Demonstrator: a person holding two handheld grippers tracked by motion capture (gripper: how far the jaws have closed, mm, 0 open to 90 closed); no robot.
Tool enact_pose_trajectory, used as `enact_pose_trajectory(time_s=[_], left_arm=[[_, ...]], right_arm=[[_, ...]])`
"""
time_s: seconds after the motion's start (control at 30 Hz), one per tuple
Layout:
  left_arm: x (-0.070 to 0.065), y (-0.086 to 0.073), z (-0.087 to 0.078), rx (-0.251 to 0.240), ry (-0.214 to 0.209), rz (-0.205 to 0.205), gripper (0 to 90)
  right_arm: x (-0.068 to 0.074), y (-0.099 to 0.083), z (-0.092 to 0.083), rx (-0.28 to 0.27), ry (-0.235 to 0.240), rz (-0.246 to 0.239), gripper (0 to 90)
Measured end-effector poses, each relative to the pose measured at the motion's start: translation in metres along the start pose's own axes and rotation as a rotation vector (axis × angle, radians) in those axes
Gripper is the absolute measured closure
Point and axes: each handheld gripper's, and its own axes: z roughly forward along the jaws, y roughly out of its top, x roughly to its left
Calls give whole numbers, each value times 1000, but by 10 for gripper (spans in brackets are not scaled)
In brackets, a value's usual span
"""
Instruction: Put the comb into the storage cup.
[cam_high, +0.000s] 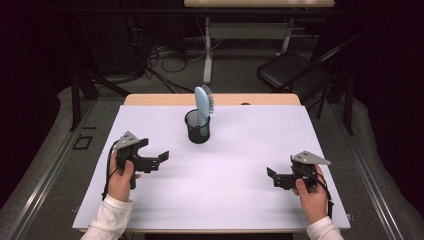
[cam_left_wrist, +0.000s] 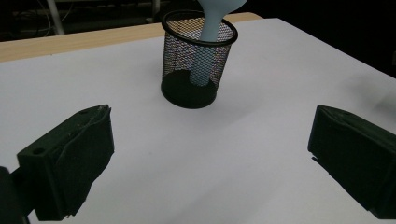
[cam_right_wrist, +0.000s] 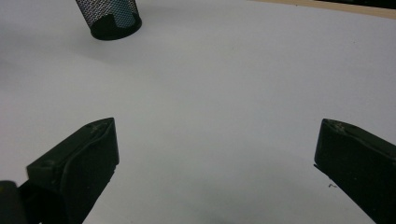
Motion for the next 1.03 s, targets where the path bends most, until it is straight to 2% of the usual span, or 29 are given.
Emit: enact_pose_trajectory(time_s=[1.03], left_arm=[[2, -1, -2, -10, 8, 2, 4]], right_arm=[[-2, -4, 2, -4, 1, 18, 0]])
